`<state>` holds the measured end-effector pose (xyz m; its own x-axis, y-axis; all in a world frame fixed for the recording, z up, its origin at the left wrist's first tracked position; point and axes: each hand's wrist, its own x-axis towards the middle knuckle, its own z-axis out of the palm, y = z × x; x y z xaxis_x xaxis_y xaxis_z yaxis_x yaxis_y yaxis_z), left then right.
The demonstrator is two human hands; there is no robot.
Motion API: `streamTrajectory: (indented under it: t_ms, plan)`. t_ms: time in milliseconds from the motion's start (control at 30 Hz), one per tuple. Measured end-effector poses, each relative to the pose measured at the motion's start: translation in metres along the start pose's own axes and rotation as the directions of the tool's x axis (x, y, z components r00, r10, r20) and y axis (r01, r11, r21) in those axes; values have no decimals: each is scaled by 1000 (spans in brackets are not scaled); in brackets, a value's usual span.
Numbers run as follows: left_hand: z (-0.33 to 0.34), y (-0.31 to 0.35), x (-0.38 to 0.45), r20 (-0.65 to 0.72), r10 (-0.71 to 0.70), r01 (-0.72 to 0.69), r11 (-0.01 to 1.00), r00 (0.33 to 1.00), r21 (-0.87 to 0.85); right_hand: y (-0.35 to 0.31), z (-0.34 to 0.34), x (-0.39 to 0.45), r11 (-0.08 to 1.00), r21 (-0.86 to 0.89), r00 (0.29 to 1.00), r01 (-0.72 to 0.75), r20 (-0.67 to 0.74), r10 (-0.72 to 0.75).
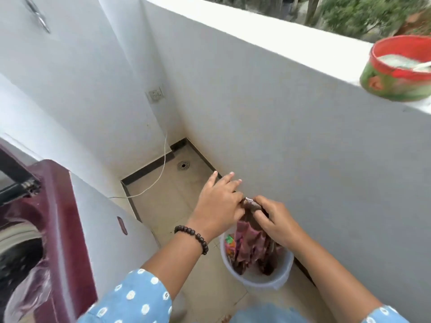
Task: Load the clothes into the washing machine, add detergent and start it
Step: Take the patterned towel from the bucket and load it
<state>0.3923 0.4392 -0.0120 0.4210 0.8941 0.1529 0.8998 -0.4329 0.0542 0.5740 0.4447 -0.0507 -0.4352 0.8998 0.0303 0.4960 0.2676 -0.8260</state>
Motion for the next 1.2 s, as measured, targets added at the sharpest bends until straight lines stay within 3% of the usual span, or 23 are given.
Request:
streamTrajectory:
  t_ms: [67,133,167,233,267,300,433,567,667,733,800,867,967,1033,1100,1200]
  plan:
    - [-27,3,-2,-55,-22,20,999,998,-40,-25,-12,2,997,7,996,74,-51,-74]
    - [-57,5,-2,-114,-136,101,957,984,-272,-52,-28,6,991,-5,986,135,-103,-135]
    - [-74,6,0,-56,-212,158,858,976,-488,-67,-38,9,986,-19,979,165,-119,-166]
    - [-108,8,5,145,-186,220,491,972,-843,-98,-61,15,972,-64,962,226,-141,-233]
    - [-123,8,9,155,-156,206,395,975,-895,-114,-73,18,964,-93,953,248,-158,-260]
    - [-135,7,13,134,-145,179,371,980,-911,-128,-84,21,959,-112,943,261,-183,-278]
    - [-172,6,25,-27,-261,113,506,965,-855,-166,-106,27,967,-30,919,255,-303,-252]
    - [-186,-2,24,-28,-237,117,574,971,-811,-172,-101,23,951,192,945,242,-269,-186]
    - [-191,-5,19,-140,-252,104,755,957,-648,-166,-93,18,919,347,968,189,-223,-114]
    - [-199,-4,16,-247,-254,98,855,935,-510,-157,-83,16,942,290,966,168,-241,-98]
    - [-207,-1,14,-329,-277,59,837,903,-544,-141,-71,14,989,51,955,139,-272,-121]
    - [-216,1,15,-395,-362,9,747,844,-665,-115,-55,13,992,-117,960,37,-271,-68]
    - [-237,-3,16,-444,-501,-21,646,743,-763,-68,-33,10,959,-164,962,-230,-185,199]
    - [-257,-10,12,-474,-574,-58,595,668,-802,-33,-24,8,906,-231,934,-354,-35,355]
    - [-273,-21,7,-499,-632,-92,563,593,-821,-5,-22,6,887,-200,895,-417,81,439]
    - [-275,-32,-2,-486,-680,-48,555,549,-831,7,-35,12,889,-1,884,-459,96,457]
